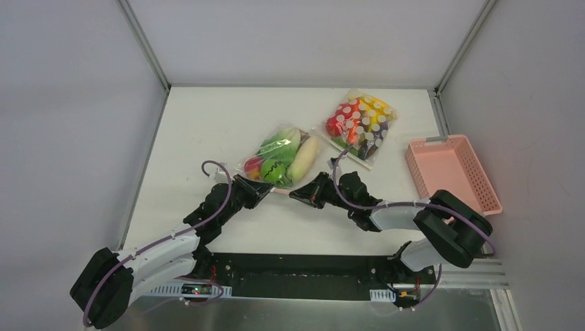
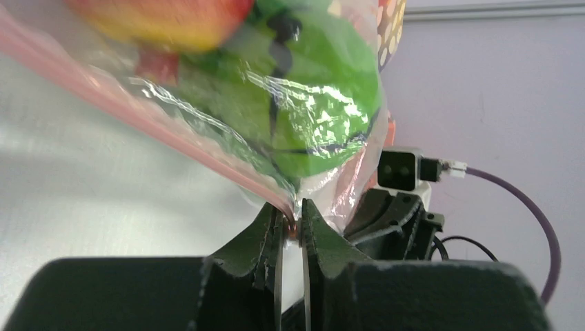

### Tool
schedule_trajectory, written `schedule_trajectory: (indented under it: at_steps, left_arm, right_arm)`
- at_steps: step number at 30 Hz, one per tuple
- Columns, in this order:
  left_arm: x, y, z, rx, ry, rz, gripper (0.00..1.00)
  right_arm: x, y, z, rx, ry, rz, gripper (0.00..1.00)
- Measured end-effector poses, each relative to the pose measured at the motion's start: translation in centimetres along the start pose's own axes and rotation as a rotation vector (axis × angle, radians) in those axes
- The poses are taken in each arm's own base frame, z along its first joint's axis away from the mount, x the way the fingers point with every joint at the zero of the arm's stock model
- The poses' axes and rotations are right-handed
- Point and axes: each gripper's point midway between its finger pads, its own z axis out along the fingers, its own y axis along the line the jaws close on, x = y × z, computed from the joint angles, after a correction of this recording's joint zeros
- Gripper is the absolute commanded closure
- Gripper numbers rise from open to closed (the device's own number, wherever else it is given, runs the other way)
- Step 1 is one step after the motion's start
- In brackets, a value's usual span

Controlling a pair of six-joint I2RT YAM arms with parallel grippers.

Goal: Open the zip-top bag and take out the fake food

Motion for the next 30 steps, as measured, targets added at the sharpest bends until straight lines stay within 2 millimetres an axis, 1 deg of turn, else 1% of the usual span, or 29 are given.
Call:
schedule_trajectory:
  at_steps: [6,13,16,21,24,28,29,30]
  left_arm:
    - [-1.2,0.8,-0.6,-0.041,-0.06,0.029,1.0]
    - [-3.3,1.7,-1.6,-0.082,-0.147,0.062,1.0]
    - [-4.0,2.4,-1.9,-0.114,-0.177,0.084,1.0]
    - [-4.8,3.8,-2.6,-0.17,-0.212,0.116,1.0]
    - [-5.7,4.6,-3.2,-0.205,-0.248,0.129,1.0]
    - [-5.8,4.8,-3.7,-0.209,-0.248,0.141,1.0]
    - [-5.7,4.8,-3.8,-0.21,-0.247,0.143,0.99]
    - [-5.7,4.9,-3.9,-0.211,-0.244,0.145,0.93]
  right_arm:
    - [-1.2,-0.1,-2.0,0.053,-0.075,-0.063,1.0]
    - [-3.4,-0.2,-4.5,0.123,-0.191,-0.153,1.0]
    - [-4.5,-1.0,-5.4,0.169,-0.239,-0.178,1.0]
    - [-5.6,-3.1,-6.7,0.257,-0.289,-0.195,1.0]
    - [-6.3,-3.7,-7.4,0.289,-0.321,-0.208,1.0]
    - [-6.6,-4.0,-7.8,0.305,-0.329,-0.215,1.0]
    - [-6.7,-4.0,-7.9,0.308,-0.329,-0.218,1.0]
    - [-6.7,-4.1,-7.9,0.309,-0.327,-0.22,1.0]
